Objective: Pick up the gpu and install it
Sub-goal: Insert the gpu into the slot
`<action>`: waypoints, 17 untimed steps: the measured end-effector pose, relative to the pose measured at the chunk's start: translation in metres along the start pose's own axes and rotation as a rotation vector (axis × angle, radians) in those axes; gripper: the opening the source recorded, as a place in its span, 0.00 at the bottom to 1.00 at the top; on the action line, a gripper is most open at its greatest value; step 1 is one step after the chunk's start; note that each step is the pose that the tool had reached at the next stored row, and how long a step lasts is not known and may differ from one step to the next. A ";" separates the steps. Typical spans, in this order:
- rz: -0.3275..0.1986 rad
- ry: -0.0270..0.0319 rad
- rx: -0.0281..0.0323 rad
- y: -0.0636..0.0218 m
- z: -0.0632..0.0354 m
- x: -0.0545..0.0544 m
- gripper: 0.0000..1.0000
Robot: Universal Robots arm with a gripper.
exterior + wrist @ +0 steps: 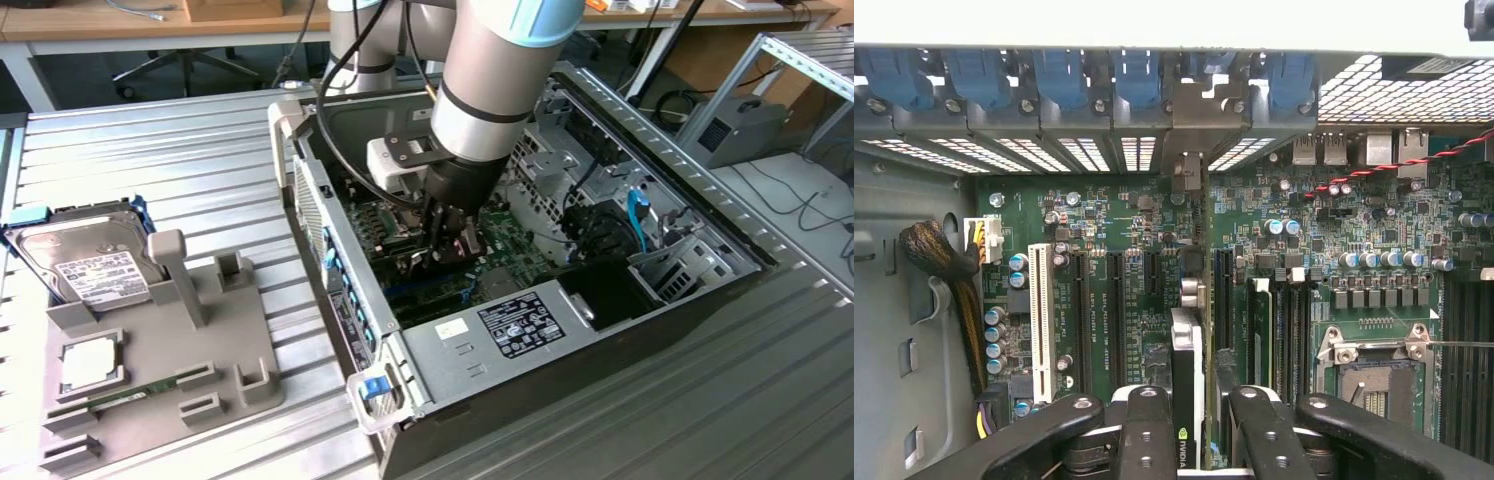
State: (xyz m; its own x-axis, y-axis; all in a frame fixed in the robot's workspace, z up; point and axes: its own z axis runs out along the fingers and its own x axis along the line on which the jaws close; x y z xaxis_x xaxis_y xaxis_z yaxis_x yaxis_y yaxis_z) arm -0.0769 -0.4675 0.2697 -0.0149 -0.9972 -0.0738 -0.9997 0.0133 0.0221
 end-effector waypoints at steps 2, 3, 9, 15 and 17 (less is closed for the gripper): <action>0.000 0.0000 0.0000 0.0000 0.0000 0.000 0.27; 0.000 0.0000 0.0000 0.0000 0.0000 0.000 0.27; 0.000 0.0000 0.0001 0.0014 0.0000 0.000 0.27; 0.000 0.0000 0.0001 0.0018 0.0000 0.000 0.27; 0.000 0.0000 0.0001 0.0021 0.0001 0.000 0.27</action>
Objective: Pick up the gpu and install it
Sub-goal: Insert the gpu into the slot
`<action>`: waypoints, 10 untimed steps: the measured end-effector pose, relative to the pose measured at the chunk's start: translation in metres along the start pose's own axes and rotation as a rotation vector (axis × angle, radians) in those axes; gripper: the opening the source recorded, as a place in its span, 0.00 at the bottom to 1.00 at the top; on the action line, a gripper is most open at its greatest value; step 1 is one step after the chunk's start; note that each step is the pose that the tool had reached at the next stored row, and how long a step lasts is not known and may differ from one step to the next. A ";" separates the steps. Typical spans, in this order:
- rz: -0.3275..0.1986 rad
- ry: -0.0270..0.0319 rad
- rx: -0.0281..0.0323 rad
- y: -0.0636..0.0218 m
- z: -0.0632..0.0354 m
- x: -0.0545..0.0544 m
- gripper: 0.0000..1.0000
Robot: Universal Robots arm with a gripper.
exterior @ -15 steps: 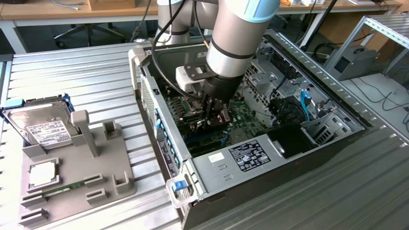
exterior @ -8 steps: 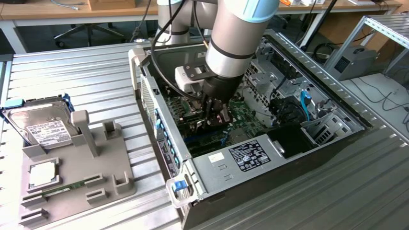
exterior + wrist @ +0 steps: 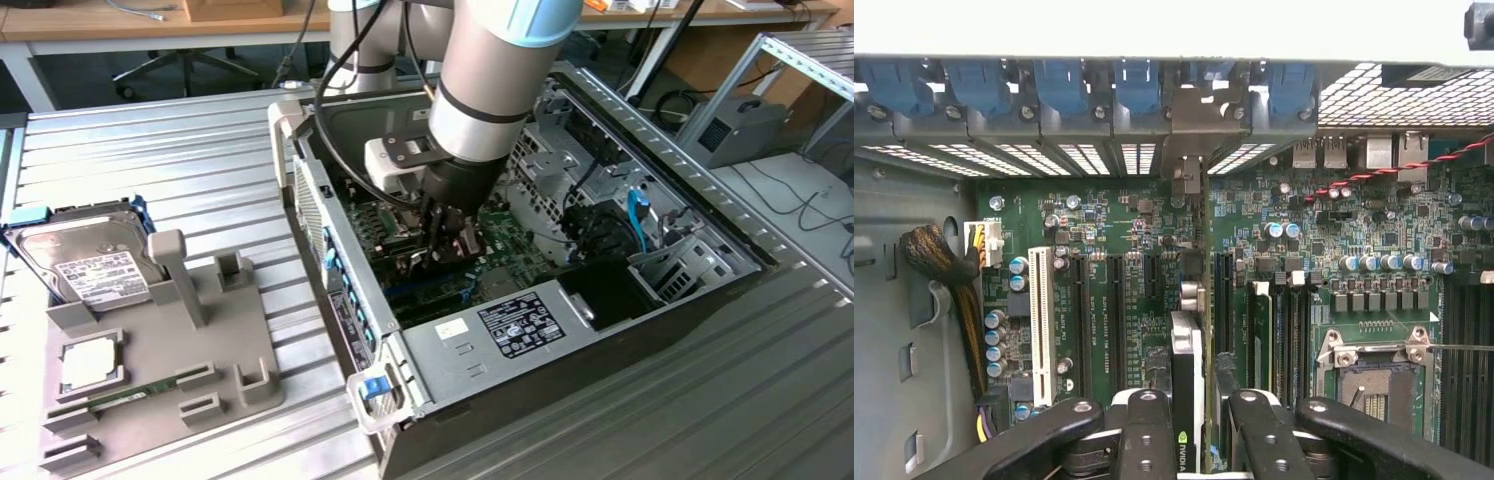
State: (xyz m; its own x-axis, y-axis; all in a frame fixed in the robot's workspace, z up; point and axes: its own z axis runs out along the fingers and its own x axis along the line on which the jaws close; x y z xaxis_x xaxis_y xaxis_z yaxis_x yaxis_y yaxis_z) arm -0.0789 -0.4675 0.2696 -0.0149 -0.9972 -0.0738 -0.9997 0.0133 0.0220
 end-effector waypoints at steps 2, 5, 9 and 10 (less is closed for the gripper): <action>0.000 0.0000 0.0000 0.0003 0.0000 0.000 0.27; 0.000 0.0003 0.0000 0.0005 0.0009 0.000 0.27; 0.000 0.0000 0.0005 0.0005 0.0021 0.000 0.27; 0.000 0.0001 0.0004 0.0005 0.0021 0.000 0.27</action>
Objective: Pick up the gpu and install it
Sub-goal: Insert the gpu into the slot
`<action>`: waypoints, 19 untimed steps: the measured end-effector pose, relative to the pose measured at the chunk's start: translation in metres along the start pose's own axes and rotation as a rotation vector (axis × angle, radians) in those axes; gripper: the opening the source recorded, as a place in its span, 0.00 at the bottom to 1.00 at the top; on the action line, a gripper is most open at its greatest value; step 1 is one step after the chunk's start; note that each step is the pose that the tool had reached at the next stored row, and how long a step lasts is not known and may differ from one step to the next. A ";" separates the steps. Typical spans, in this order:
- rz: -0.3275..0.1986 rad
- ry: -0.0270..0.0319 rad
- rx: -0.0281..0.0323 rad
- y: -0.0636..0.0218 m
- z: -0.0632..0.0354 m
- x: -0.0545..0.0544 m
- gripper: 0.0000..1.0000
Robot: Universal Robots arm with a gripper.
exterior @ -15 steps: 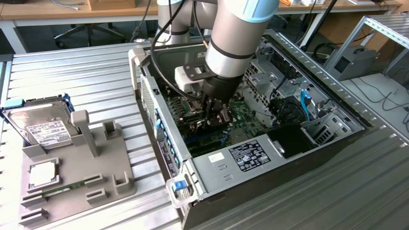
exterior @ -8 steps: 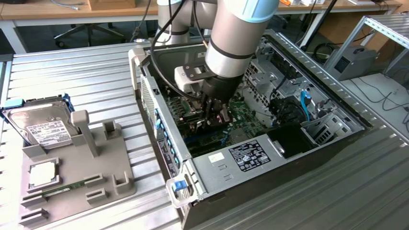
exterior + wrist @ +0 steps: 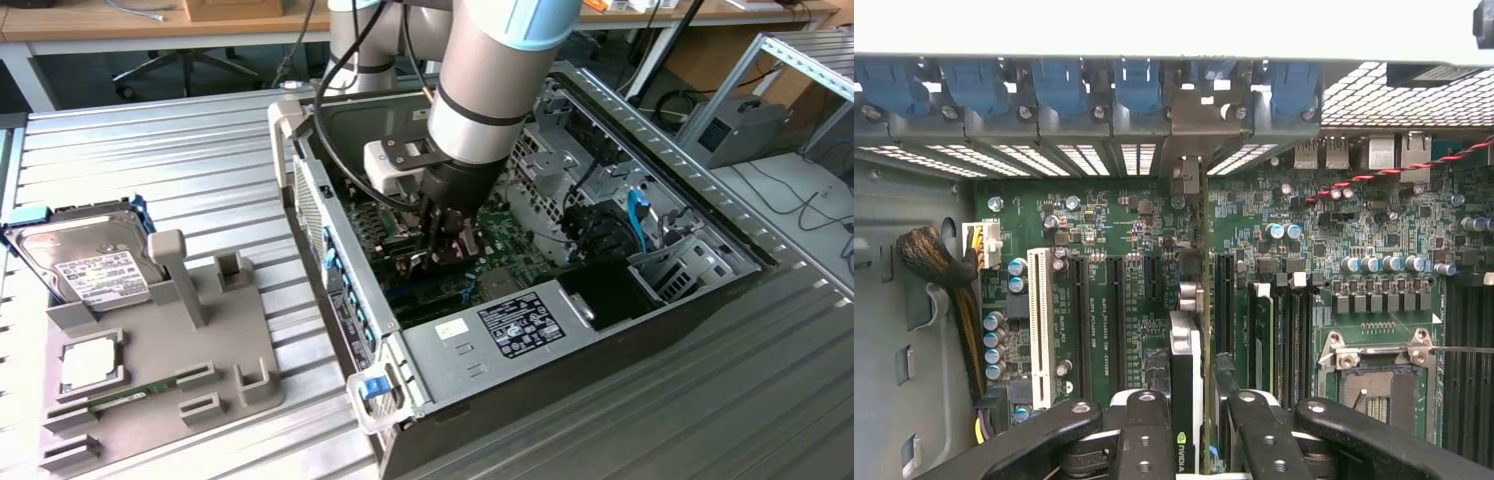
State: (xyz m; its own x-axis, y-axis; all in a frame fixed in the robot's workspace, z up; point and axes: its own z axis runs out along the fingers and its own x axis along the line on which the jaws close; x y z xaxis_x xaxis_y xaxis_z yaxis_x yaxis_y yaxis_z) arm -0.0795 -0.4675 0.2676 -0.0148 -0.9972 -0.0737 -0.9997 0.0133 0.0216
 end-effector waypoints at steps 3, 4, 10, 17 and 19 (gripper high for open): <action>0.000 -0.0001 0.0001 0.0001 0.0011 0.000 0.27; 0.000 0.0001 0.0000 0.0002 0.0015 0.000 0.27; 0.000 -0.0001 0.0001 0.0004 0.0019 0.000 0.27; 0.000 -0.0001 0.0001 0.0005 0.0036 0.000 0.27; 0.000 -0.0002 0.0002 0.0005 0.0037 0.000 0.27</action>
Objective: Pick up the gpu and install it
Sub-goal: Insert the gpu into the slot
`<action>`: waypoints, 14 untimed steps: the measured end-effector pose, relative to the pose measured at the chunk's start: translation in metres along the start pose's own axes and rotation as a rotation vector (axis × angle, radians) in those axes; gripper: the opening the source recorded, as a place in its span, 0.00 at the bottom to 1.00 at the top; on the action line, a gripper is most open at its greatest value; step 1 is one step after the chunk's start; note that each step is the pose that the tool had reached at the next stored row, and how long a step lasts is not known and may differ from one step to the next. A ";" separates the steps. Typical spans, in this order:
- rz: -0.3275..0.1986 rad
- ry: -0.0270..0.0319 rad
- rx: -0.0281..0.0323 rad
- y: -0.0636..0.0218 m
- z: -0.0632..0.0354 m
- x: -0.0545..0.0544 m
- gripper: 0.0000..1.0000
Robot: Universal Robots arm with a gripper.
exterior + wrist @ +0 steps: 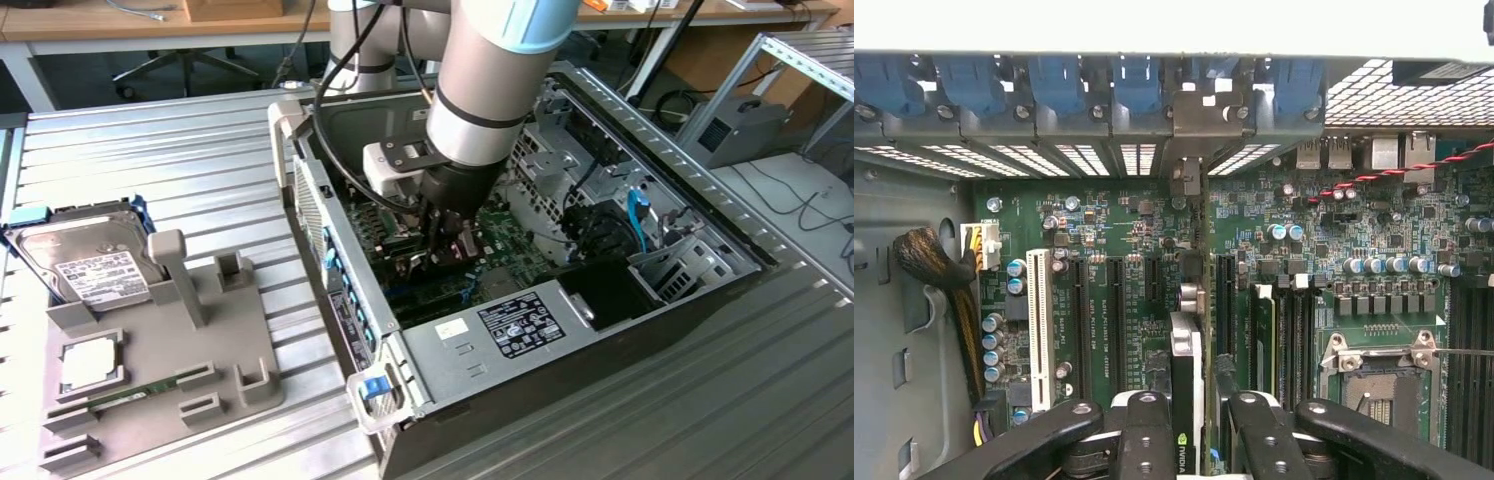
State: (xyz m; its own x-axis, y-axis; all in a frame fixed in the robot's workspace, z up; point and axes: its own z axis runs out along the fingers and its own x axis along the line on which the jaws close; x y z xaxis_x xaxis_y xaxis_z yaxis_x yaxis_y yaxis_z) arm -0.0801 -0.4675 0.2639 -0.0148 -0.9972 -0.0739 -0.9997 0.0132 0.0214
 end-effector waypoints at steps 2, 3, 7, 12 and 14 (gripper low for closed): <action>0.000 0.0001 0.0000 0.0000 0.0000 0.000 0.27; 0.000 0.0000 0.0000 0.0000 0.0000 0.000 0.27; 0.000 0.0000 0.0000 0.0000 0.0000 0.000 0.27; 0.000 0.0000 0.0000 0.0000 0.0000 0.000 0.27; 0.000 0.0000 0.0000 0.0000 0.0000 0.000 0.27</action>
State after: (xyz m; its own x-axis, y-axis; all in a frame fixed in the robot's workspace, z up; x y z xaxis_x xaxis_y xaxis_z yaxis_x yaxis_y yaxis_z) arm -0.0801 -0.4675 0.2639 -0.0148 -0.9972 -0.0739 -0.9997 0.0133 0.0215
